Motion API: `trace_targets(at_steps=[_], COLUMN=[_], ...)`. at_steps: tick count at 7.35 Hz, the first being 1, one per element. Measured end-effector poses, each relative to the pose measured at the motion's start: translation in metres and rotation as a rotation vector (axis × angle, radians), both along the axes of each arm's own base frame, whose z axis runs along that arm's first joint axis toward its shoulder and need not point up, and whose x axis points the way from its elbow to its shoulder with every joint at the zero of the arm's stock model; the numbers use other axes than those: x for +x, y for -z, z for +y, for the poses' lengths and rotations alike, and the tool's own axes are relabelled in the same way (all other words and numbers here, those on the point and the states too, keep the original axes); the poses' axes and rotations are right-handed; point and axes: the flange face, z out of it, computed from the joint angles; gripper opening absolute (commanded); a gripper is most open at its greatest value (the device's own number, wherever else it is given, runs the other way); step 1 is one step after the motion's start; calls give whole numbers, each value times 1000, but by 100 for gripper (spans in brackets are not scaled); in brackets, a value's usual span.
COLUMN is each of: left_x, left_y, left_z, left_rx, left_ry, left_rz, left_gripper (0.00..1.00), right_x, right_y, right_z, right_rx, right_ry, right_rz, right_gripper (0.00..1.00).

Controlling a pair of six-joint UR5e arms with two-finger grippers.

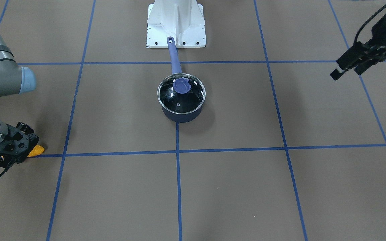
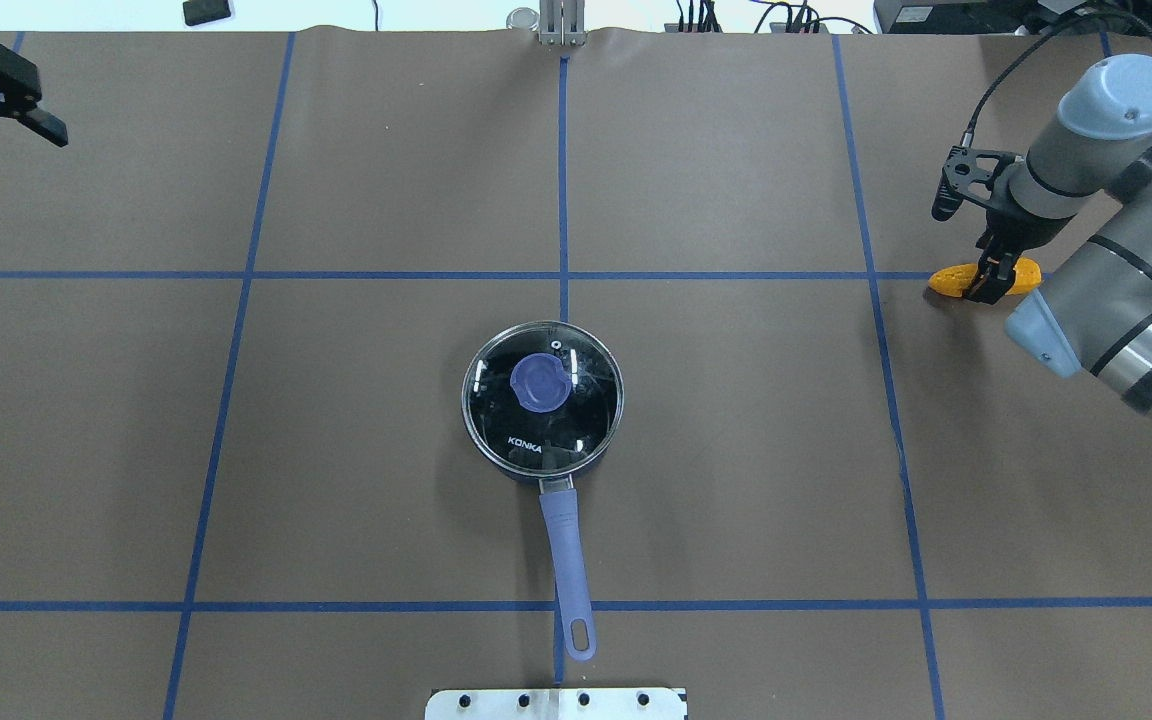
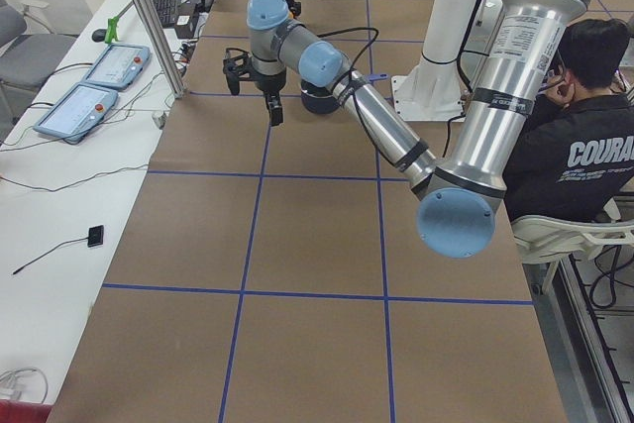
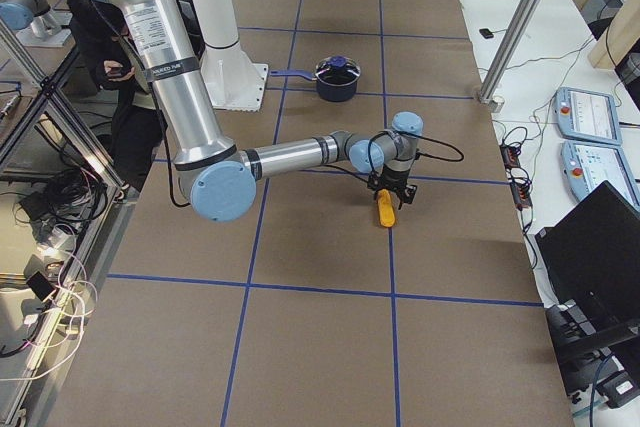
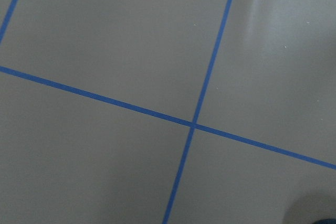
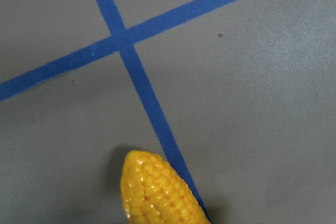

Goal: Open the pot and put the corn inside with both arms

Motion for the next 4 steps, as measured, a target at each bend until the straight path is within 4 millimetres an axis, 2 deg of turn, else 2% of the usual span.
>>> trace_targets(at_steps=[1, 2, 4], left_x=[21, 40, 55], left_y=[10, 17, 24], left_z=[1, 3, 5], left_rx=[-12, -21, -29], left_ry=[11, 14, 15], left_rz=[-17, -28, -30], left_gripper=[98, 98, 98], right_x=[-1, -2, -2], right_y=[2, 4, 7], right_z=[-1, -2, -3], right_rx=[1, 1, 1], right_ry=[-2, -3, -5], right_rz=[-2, -4, -6], right_gripper=[29, 26, 25])
